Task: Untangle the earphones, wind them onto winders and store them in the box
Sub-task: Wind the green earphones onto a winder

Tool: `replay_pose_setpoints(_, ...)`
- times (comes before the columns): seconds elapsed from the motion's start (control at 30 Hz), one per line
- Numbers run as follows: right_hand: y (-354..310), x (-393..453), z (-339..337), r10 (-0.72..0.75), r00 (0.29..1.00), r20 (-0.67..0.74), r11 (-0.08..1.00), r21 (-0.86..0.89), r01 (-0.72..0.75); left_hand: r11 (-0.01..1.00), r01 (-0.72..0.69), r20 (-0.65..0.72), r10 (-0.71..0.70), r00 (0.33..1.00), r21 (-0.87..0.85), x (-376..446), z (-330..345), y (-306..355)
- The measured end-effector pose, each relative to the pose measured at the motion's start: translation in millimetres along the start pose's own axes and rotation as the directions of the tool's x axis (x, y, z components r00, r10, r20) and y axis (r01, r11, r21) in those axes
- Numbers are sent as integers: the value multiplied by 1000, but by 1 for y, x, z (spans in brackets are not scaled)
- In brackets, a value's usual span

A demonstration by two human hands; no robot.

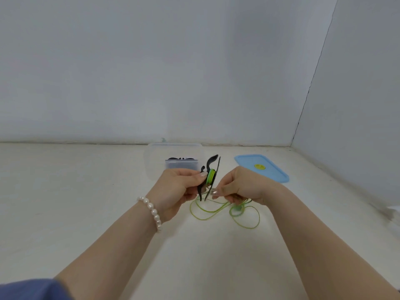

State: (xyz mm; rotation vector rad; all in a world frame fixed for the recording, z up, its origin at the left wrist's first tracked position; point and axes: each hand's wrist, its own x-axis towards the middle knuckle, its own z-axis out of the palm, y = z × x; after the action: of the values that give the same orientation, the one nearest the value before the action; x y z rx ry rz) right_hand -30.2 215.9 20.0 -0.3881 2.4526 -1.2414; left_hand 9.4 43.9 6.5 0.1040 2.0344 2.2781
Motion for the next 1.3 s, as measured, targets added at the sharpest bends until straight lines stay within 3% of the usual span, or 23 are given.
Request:
replay_pose_setpoints(0.1,2,-1,-9,-4,995,-99,1000,22,6,989,25,43,-31,999,148,1,-2,-1)
replay_pose_setpoints(0.27,2,0,-7,6,999,-39,984,-175,-13,907,41,173,-124,977,418,0,-6,-2)
replay_pose_setpoints(0.37,3,1,-7,6,997,-78,965,-261,-27,859,29,116,-102,988,511,1,-6,-3)
replay_pose_setpoints(0.5,2,-1,-15,-35,987,-157,973,-230,-3,843,15,-5,-15,1000,537,6,-10,-3)
replay_pose_setpoints(0.67,-2,2,-15,-107,964,-242,979,-198,58,849,11,-22,1,1000,529,7,-13,-2)
replay_pose_setpoints(0.9,-16,-5,-13,-109,975,-196,990,-110,88,795,-22,-149,140,979,607,15,-18,-9)
replay_pose_setpoints(1.1,-31,-12,3,-125,992,15,988,92,123,928,-169,-333,283,899,332,16,-14,-5)
replay_pose_setpoints(1.3,-29,-8,19,-74,970,234,992,120,47,979,-199,-344,178,922,-29,8,-4,1)
